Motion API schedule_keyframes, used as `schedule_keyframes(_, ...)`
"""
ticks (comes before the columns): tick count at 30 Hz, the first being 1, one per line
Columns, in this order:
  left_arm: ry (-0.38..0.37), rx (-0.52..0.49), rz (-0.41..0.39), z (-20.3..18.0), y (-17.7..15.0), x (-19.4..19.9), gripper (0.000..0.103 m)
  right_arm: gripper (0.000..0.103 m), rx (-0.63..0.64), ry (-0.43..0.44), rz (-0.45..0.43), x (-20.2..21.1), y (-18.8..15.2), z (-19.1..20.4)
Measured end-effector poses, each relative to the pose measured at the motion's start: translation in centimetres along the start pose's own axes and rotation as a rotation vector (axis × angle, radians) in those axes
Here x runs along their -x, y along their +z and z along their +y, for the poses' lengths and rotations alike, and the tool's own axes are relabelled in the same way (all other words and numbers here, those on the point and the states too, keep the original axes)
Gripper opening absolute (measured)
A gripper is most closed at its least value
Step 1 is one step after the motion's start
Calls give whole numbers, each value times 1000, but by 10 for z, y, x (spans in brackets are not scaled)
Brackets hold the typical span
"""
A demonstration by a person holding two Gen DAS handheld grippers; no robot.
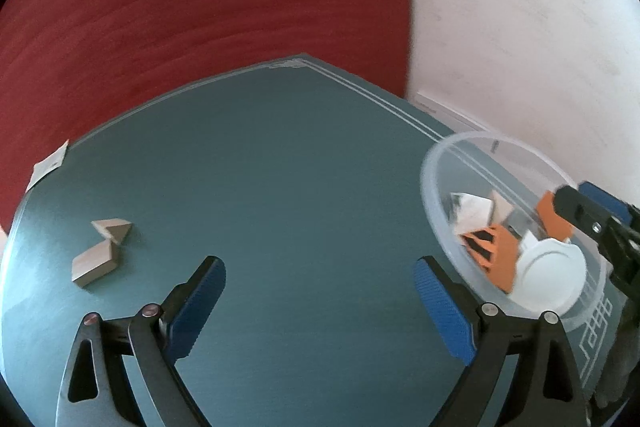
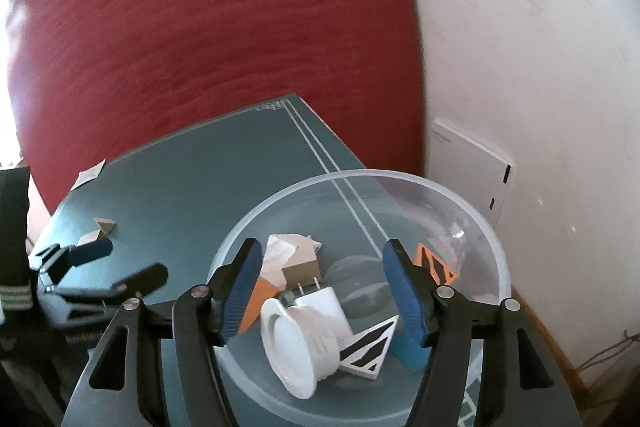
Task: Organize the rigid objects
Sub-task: 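Move both tools back toward the grey plank and small beige blocks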
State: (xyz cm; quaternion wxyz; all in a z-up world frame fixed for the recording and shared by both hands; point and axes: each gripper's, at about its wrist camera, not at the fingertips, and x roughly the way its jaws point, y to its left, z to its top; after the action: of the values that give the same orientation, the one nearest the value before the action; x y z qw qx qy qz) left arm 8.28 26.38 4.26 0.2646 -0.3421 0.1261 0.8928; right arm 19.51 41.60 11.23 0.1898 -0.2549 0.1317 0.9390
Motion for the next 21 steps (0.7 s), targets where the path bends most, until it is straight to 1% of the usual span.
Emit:
schedule_keyframes(5, 52, 56, 26, 25, -1, -4, 99, 65, 20, 4, -4, 2, -2, 7)
schedule_keyframes(12, 114, 132, 42, 63, -3, -7, 99, 65, 54, 41, 3, 4, -6, 20)
schedule_keyframes(15, 130, 161, 51, 76, -5, -6, 99, 68, 76, 56, 4, 4, -8, 28)
schedule_keyframes(17, 136, 185, 64, 85, -6, -7, 99, 72, 92, 67, 5, 4, -10, 34)
schedule_keyframes(21, 176, 218, 66, 100, -5, -7, 99, 73, 119, 93, 15, 4, -14, 44)
